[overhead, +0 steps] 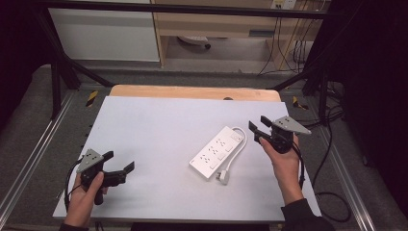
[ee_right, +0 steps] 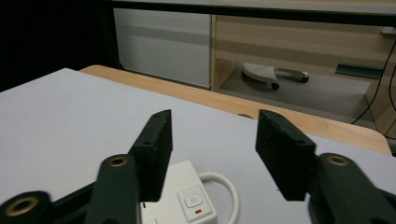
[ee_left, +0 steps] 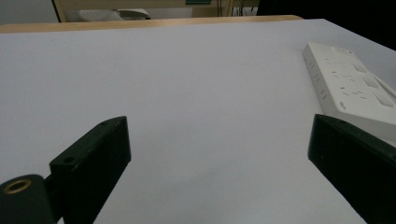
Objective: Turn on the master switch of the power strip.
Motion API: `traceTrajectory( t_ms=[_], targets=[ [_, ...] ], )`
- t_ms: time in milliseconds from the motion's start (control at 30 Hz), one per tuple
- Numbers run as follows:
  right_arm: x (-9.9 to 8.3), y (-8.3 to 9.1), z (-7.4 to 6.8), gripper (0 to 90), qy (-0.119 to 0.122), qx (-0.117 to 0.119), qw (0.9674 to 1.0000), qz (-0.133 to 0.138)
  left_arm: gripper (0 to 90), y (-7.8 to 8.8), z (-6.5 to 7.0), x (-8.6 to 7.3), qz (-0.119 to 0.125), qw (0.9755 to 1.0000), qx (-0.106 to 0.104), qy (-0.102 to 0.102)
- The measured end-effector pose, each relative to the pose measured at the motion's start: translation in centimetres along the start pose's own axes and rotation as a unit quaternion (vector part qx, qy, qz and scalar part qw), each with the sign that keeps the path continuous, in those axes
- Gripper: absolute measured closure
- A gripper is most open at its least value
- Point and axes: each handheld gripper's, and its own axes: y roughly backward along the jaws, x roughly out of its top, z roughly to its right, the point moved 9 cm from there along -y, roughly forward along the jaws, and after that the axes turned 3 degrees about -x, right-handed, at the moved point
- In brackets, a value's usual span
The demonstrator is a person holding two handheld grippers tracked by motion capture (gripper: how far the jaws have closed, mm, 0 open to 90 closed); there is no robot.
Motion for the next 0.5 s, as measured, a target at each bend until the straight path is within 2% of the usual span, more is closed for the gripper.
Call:
traceTrajectory(
  t_ms=[500],
  targets=[
    [0.7, -2.0, 0.2, 78.8, -0.001, 0.004, 0.9999, -0.009, 5.8, -0.1, 0.2, 0.0, -0.002, 1.0, 0.0, -0.003]
  ],
)
